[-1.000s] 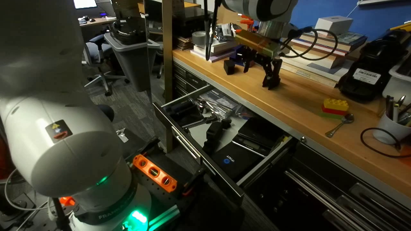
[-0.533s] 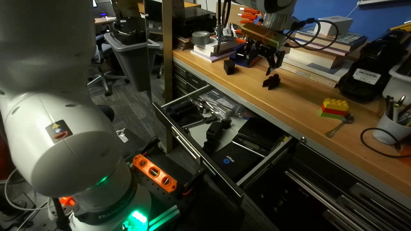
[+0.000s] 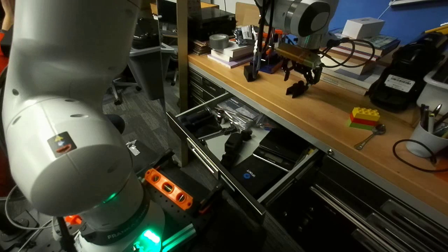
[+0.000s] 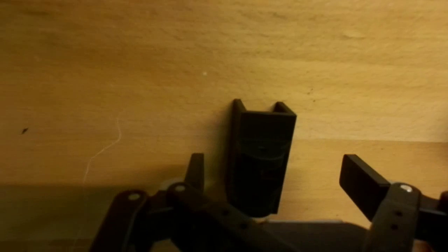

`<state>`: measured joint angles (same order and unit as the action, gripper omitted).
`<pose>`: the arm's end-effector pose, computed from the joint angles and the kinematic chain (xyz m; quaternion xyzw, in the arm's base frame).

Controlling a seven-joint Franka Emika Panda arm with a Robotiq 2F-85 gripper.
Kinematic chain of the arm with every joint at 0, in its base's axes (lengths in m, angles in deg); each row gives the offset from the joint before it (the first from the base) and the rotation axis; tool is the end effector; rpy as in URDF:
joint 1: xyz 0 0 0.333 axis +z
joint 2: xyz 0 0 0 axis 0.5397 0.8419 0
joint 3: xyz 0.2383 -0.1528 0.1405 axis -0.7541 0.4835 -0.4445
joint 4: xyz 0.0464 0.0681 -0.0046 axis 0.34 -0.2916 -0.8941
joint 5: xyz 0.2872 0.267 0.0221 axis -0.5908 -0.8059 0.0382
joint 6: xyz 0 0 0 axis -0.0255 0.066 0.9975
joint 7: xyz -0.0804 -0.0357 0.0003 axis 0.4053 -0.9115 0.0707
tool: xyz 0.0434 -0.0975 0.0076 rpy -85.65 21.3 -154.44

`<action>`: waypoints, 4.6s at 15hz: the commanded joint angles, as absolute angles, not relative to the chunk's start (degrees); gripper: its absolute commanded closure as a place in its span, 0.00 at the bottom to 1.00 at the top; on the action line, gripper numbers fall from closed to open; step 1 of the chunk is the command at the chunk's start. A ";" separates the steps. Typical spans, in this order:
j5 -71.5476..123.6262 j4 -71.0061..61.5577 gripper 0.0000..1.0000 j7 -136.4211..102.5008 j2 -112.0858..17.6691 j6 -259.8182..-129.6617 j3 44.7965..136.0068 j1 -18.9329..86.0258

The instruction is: Place the three black objects inside the open drawer and push the drawer closed

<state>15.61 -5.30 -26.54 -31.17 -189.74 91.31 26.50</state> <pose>0.6843 -0.1221 0.3003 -0.9953 0.0850 -0.0408 0.0240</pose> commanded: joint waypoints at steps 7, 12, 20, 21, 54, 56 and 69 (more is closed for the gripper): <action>20.25 2.47 0.29 -22.33 -24.88 -188.11 91.74 26.21; 21.92 0.97 0.69 -20.70 -25.99 -187.57 92.45 26.60; 20.24 -14.41 0.78 -23.74 -37.55 -184.84 90.89 25.62; 19.79 -17.95 0.79 -24.26 -39.98 -185.28 90.51 25.58; -2.55 -46.44 0.79 -66.61 -42.85 -211.05 79.60 17.63; -3.02 -46.49 0.79 -67.03 -42.09 -211.85 79.10 17.59; 0.19 -44.45 0.79 -65.86 -38.11 -216.12 79.08 16.42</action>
<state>-0.84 -45.67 -65.70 -39.25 -214.89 80.14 17.78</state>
